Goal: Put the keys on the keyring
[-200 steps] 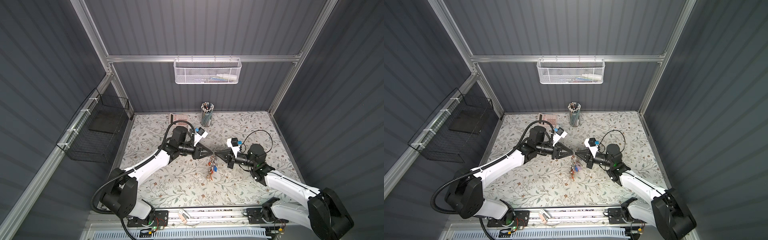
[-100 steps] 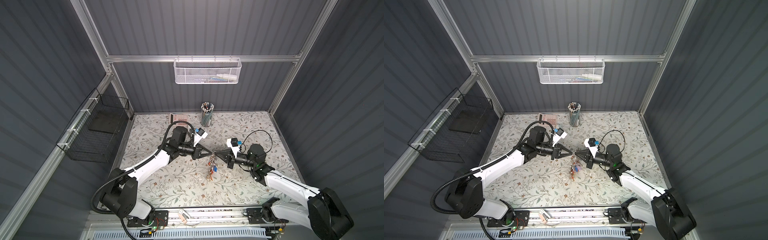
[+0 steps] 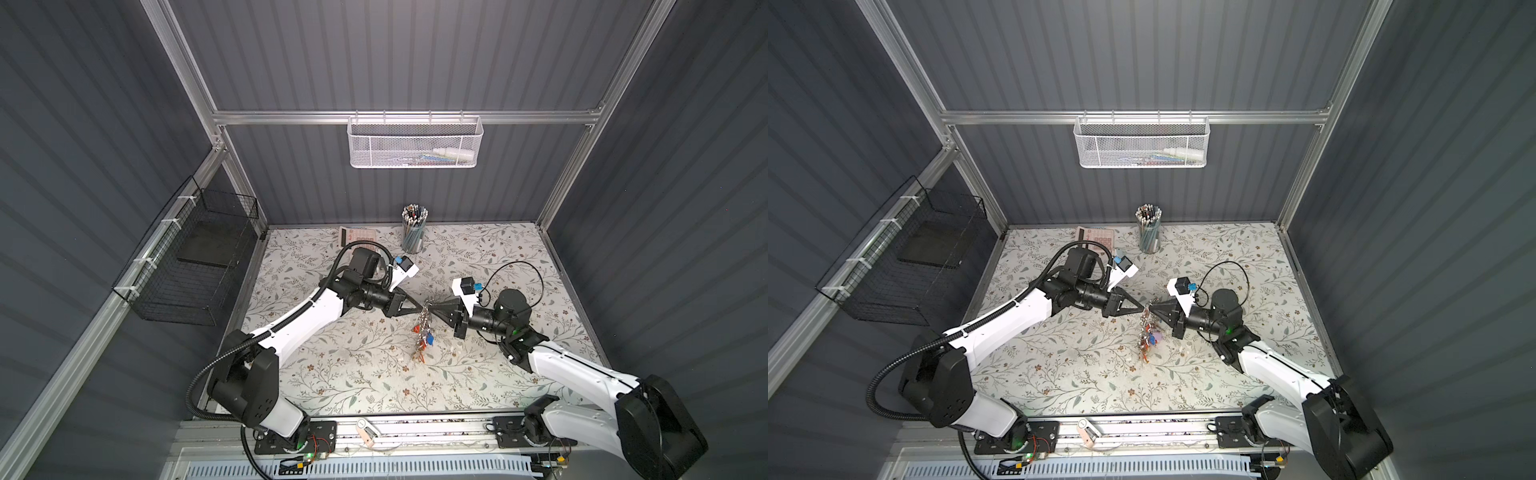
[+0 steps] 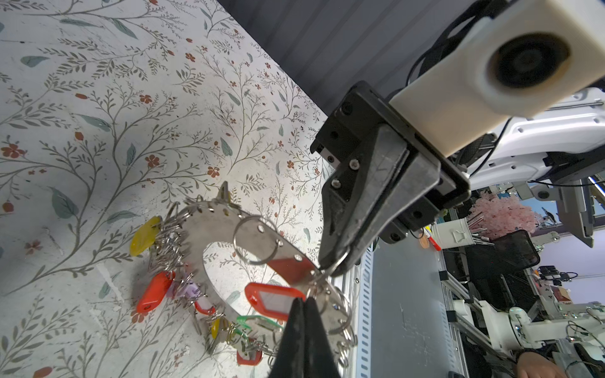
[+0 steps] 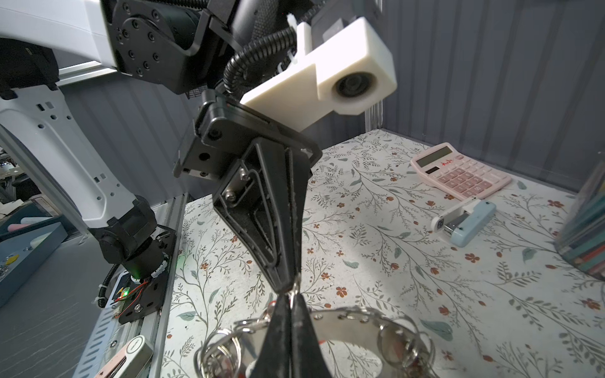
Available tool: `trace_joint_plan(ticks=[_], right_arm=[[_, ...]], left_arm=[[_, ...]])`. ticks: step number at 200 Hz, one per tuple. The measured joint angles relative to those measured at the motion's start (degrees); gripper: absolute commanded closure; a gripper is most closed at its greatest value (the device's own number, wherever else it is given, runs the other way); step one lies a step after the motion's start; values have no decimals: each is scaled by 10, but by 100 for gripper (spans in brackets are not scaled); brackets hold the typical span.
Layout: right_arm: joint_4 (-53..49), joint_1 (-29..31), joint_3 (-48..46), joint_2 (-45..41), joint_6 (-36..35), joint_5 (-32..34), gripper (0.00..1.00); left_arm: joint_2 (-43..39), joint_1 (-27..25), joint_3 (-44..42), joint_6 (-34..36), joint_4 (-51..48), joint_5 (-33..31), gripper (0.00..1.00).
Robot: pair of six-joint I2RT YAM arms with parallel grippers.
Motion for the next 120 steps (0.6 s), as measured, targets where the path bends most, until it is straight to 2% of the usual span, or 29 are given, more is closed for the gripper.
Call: trace_joint_plan(ticks=[57,120], right_arm=[[10,4,0,3,1,17,100],[9,5,-2,11,3,27,100]], left_arm=[[43,0,65,47,-82,1,100],[71,0,83,63,-107,13,97]])
